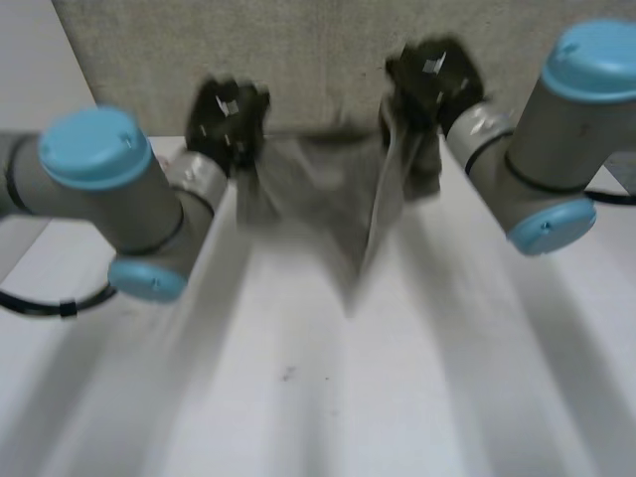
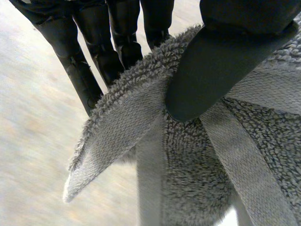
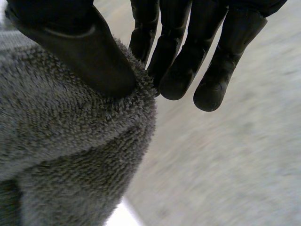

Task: Fold the towel.

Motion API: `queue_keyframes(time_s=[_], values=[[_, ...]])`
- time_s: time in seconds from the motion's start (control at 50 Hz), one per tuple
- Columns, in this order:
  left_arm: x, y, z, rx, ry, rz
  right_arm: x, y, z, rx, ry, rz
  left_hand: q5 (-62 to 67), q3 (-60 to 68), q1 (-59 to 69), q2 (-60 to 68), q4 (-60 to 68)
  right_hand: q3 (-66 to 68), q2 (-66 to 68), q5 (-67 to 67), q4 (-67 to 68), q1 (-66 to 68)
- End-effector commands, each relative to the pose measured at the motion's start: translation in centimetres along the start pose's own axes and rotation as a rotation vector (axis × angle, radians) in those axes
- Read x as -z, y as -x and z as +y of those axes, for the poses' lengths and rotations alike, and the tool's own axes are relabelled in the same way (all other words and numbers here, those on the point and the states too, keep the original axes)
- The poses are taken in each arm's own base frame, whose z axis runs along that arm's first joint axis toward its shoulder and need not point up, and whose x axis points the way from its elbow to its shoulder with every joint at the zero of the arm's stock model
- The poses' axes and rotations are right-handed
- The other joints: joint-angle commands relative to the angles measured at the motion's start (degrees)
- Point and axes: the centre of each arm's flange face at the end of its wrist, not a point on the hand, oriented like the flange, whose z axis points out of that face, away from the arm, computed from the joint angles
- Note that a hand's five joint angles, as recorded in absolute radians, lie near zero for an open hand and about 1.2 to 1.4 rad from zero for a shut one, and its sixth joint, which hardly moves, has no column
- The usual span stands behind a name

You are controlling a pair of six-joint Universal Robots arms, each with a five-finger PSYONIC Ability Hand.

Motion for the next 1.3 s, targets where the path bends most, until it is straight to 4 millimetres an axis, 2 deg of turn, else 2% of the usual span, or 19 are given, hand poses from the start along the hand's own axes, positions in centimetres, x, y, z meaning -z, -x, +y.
queue_keyframes(time_s=[0.02,0.14,0.18,0.2,0.24,0.26,0.28,0.3,0.4,0.54,0.58,0.62,0.64,0.66,0.7,0.84,0.96,1.16,1.3], values=[[-1.8,2.1,-4.3,0.000,-0.122,-0.094,2.4,-0.9,-3.1,-0.084,0.006,0.017,11.7,10.6,12.9,10.4,10.3,3.5,4.3,4.2,3.1,4.1],[-0.6,0.9,-1.8,-0.005,-0.025,-0.024,5.5,0.9,-0.7,-0.080,0.215,-0.095,11.7,10.6,12.9,10.4,10.3,3.5,4.3,4.2,3.1,4.1],[0.8,-0.1,0.8,-0.007,0.067,0.042,8.5,3.1,1.9,-0.045,0.415,-0.244,11.7,10.6,12.9,10.4,10.3,3.5,4.3,4.2,3.1,4.1],[0.8,-0.2,0.9,-0.007,0.067,0.042,8.6,3.1,1.9,-0.045,0.416,-0.244,11.7,10.6,12.9,10.4,10.3,3.5,4.3,4.2,3.1,4.1],[2.5,-0.9,3.2,-0.005,0.148,0.089,12.3,5.6,3.8,-0.001,0.598,-0.424,11.7,10.6,12.9,10.4,10.3,3.5,4.3,4.2,3.1,4.1],[2.5,-0.9,3.3,-0.005,0.148,0.089,12.4,5.6,3.8,0.000,0.598,-0.425,11.7,10.6,12.9,10.4,10.3,3.5,4.3,4.2,3.1,4.1],[3.3,-1.0,4.3,-0.005,0.187,0.102,14.2,6.8,4.4,0.001,0.669,-0.504,11.7,10.6,12.9,10.4,10.3,3.5,4.3,4.2,3.1,4.1],[3.3,-1.0,4.3,-0.005,0.187,0.102,14.2,6.8,4.4,0.001,0.670,-0.505,11.7,10.6,12.9,10.4,10.3,3.5,4.3,4.2,3.1,4.1],[5.6,-0.6,6.8,-0.001,0.292,0.110,19.7,10.4,4.6,0.005,0.797,-0.746,11.7,10.6,12.9,10.4,10.3,3.5,4.3,4.2,3.1,4.1],[6.8,-0.1,7.3,0.000,0.332,0.103,22.1,11.5,3.3,-0.040,0.841,-0.855,11.7,10.6,12.9,10.4,10.3,2.9,3.7,3.6,2.5,3.5],[7.1,-0.1,7.3,0.001,0.338,0.105,22.1,11.5,2.9,-0.051,0.825,-0.858,11.7,10.6,12.9,10.4,10.3,-6.0,-5.2,-5.3,-6.5,-5.4],[7.4,0.3,7.2,0.000,0.344,0.098,21.5,11.1,2.0,-0.063,0.766,-0.838,11.7,10.6,12.9,10.4,10.3,-33.1,-32.3,-32.4,-33.5,-32.5],[7.4,0.3,7.2,0.000,0.344,0.098,21.5,11.1,2.0,-0.063,0.766,-0.838,11.7,10.6,12.9,10.4,10.3,-33.2,-32.5,-32.6,-33.7,-32.7],[7.5,0.5,7.2,0.001,0.348,0.096,21.1,10.8,1.5,-0.065,0.730,-0.813,11.7,10.6,12.9,10.4,10.3,-49.4,-48.6,-48.7,-49.9,-48.8],[7.7,0.5,7.1,0.001,0.350,0.095,20.3,10.4,0.9,-0.071,0.683,-0.774,11.7,10.6,12.9,10.4,10.3,-59.0,-58.3,-58.4,-59.5,-58.5],[8.8,1.6,6.4,0.000,0.357,0.073,16.0,7.9,-0.9,-0.123,0.508,-0.575,11.7,10.6,12.9,10.4,10.3,-57.5,-56.7,-56.8,-57.9,-56.9],[9.3,2.4,5.4,-0.001,0.342,0.061,13.9,6.9,-1.4,-0.114,0.454,-0.534,11.7,10.6,12.9,10.4,10.3,-56.8,-56.0,-56.1,-57.3,-56.2],[11.2,3.4,3.9,0.000,0.328,0.054,7.8,7.8,2.0,-0.147,0.420,-0.531,11.7,10.6,12.9,10.4,10.3,-51.9,-51.1,-51.3,-52.4,-51.4],[12.6,3.3,3.2,0.000,0.328,0.056,5.3,9.4,3.7,-0.175,0.350,-0.610,11.7,10.6,12.9,10.4,10.3,-51.9,-51.1,-51.3,-52.4,-51.4]])
